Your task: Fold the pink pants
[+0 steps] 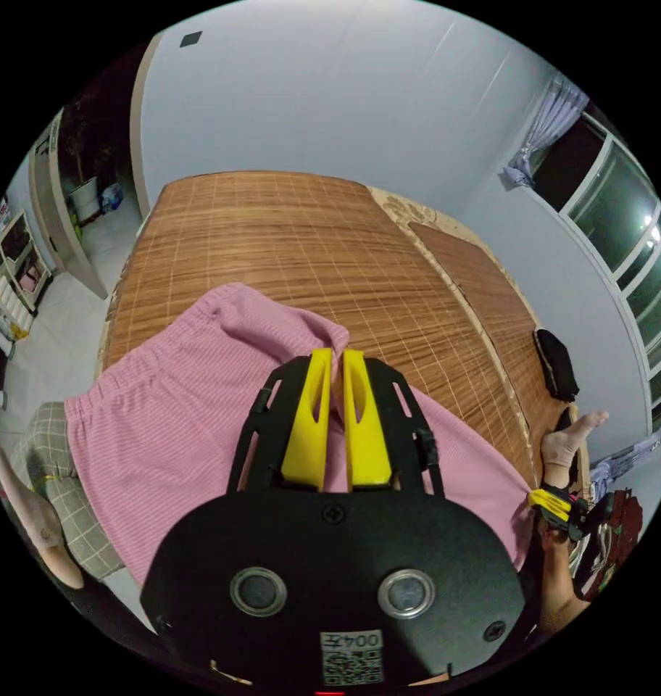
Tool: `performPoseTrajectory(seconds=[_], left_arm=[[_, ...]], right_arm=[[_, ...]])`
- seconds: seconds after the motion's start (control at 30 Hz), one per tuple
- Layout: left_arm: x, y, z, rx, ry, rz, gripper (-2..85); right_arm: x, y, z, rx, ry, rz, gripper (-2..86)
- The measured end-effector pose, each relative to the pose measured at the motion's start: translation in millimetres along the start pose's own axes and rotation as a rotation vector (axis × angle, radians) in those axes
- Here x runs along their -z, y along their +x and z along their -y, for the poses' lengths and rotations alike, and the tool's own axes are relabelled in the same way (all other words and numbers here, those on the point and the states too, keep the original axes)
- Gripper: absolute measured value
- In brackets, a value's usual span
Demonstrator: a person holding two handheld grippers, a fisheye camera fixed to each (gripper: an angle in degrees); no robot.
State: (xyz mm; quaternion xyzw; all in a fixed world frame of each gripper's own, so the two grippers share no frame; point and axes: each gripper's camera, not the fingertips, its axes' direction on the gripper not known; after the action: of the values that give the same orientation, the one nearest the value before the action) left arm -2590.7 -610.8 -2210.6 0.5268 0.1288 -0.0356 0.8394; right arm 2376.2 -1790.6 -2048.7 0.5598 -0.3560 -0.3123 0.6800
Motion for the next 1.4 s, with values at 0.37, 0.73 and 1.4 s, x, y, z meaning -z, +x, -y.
performPoseTrajectory(seconds=[0.37, 0.73, 1.4], left_arm=[[154.2, -133.4, -136.1, 0.178, 0.123, -0.172, 1.5], [192.3, -239.3, -228.5, 0.285, 0.09, -0.284, 1.6], [219.5, -320.3, -274.7, 0.331, 0.12, -0.328, 2.2]], right_arm=[[46.6, -135.0, -54.0, 0.101, 0.166, 0.057, -0.6], [22.5, -286.2, -113.6, 0.214, 0.08, -0.09, -0.7], [-68.7, -479.3, -136.5, 0.546, -0.128, -0.039, -0.5]])
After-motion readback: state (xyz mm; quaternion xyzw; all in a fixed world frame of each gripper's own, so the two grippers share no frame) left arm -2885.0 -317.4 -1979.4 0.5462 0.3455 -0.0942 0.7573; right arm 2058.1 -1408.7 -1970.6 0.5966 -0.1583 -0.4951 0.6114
